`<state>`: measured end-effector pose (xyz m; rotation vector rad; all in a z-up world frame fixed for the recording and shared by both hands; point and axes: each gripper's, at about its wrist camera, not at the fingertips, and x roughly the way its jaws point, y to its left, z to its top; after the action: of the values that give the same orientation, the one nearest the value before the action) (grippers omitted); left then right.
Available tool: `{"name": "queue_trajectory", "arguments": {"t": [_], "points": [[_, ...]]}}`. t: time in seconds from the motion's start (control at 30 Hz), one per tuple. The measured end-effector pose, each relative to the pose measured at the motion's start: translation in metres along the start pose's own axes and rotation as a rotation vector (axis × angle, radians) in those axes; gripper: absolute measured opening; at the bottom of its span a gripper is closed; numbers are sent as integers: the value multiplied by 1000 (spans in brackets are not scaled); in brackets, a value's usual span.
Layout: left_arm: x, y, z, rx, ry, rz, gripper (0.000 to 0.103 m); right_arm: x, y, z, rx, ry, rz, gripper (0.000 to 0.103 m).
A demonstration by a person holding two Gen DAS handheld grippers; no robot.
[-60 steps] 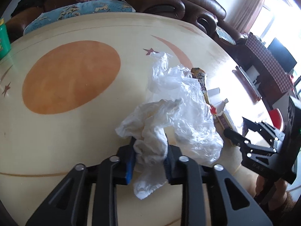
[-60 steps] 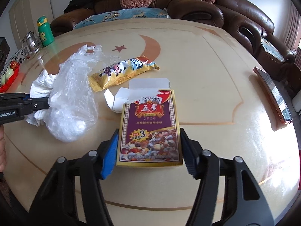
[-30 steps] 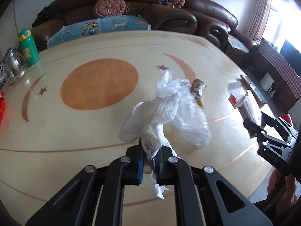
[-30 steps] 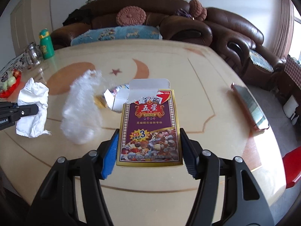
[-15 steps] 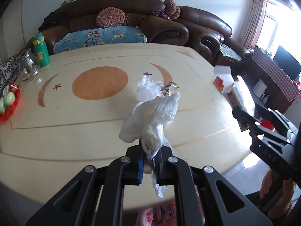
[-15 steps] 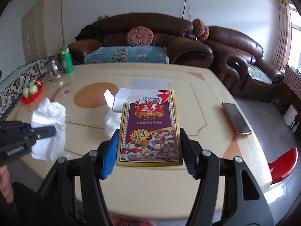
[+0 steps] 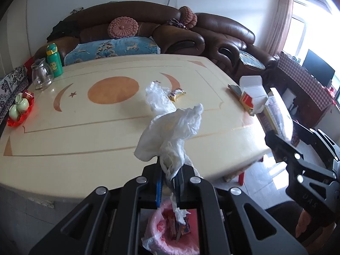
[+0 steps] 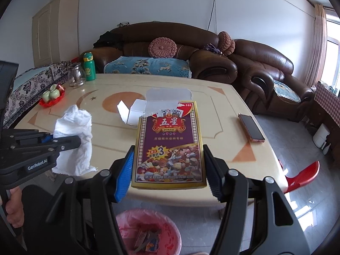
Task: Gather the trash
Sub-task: 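Carry the white bag in the left tool while the right tool carries the purple box to the bin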
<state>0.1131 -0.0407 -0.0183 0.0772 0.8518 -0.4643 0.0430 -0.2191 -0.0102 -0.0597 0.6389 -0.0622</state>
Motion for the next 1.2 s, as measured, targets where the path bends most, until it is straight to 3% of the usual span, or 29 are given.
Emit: {"name": "queue_trajectory", "arguments": {"t": [0.23, 0.47, 0.83, 1.2], "points": [[-15, -16, -30, 26, 36, -27, 9, -24, 3, -25, 5, 25, 1, 60], [-4, -30, -65, 52, 115, -56, 9, -26, 10, -57, -2, 100, 6, 60], [54, -36, -125, 59, 304, -85, 9, 8, 17, -119, 0, 277, 27, 60], [115, -23, -164, 16, 465, -92, 9, 61, 24, -178, 10, 459, 47, 60]]}}
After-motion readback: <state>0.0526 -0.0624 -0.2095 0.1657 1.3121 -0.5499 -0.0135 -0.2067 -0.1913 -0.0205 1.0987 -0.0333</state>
